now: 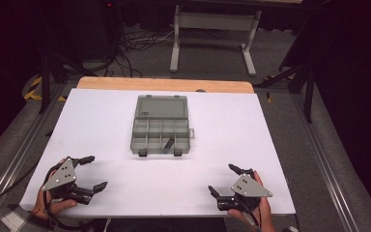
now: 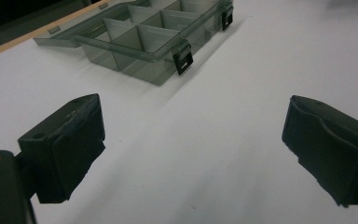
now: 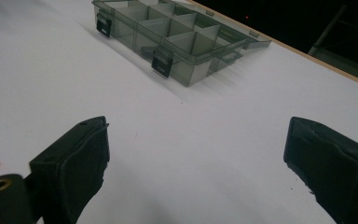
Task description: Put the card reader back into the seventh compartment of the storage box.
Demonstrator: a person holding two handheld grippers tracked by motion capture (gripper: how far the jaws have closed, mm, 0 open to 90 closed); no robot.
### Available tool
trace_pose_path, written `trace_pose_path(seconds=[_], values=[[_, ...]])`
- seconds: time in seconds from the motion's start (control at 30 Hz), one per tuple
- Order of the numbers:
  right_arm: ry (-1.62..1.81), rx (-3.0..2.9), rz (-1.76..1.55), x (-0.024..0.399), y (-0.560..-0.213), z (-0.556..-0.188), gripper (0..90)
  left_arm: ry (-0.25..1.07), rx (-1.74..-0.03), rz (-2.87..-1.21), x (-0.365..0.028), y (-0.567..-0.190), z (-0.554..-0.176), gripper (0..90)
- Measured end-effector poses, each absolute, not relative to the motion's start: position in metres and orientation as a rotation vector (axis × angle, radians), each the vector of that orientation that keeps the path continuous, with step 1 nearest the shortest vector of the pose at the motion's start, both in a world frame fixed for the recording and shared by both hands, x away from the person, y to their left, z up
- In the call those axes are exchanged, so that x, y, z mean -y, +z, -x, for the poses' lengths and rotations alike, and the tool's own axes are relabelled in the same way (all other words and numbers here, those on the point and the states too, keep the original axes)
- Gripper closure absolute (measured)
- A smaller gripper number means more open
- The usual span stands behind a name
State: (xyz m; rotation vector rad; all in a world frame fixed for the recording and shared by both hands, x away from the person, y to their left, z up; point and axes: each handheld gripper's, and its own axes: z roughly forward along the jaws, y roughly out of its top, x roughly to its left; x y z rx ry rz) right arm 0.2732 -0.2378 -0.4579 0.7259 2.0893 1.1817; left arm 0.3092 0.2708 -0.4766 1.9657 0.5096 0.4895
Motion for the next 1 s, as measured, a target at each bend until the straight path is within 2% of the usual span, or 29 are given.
trace_pose_path(seconds=[1.0], values=[[1.161, -2.063, -0.718, 0.2394, -0.458, -0.2749, 7.5, 0.486, -0.508, -1.988, -0.2669, -0.4788, -0.3134, 6.7]])
